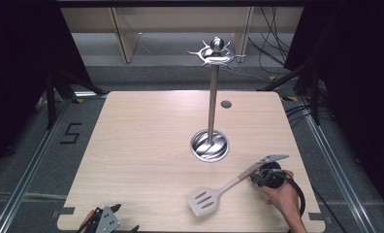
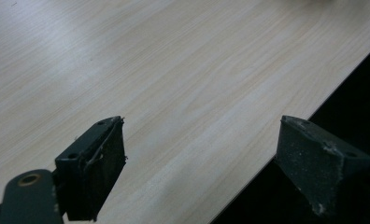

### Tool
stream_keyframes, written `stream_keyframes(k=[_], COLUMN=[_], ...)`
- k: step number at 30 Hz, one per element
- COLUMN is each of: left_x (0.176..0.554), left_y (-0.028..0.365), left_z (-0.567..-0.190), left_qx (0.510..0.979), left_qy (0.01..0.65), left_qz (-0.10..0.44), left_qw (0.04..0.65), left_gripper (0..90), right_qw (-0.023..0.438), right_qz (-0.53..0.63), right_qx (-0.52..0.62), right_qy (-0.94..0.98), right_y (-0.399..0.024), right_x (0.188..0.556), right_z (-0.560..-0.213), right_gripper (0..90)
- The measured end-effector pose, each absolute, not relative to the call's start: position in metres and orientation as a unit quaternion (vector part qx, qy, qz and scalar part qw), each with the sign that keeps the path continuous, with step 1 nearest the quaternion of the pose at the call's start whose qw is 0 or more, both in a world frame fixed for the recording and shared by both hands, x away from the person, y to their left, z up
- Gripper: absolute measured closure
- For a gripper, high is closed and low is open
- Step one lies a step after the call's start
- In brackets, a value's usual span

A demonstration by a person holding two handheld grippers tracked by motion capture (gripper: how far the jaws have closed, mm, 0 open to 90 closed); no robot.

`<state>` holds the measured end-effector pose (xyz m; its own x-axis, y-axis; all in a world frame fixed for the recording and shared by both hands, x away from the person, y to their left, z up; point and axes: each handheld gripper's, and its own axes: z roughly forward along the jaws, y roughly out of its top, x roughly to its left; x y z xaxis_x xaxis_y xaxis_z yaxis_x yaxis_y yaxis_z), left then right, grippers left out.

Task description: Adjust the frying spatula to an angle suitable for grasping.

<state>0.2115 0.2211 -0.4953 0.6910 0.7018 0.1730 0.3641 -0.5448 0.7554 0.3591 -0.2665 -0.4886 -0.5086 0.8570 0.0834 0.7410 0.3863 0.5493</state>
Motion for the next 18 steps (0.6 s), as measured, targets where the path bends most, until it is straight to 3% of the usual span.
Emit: stream_keyframes(k=[18], left_x=[0.211], left_y=[0.221], left_z=[-0.496], left_qx=[0.845], left_qy=[0.316], left_qz=[0.235], left_qw=[0.363], left_gripper=[15.1], right_qw=[0.123], right_qz=[0.268], right_qx=[0.476], right_qy=[0.828], right_y=[-0.256], right_x=[0.376], right_z=[-0.488], right_gripper=[90.0])
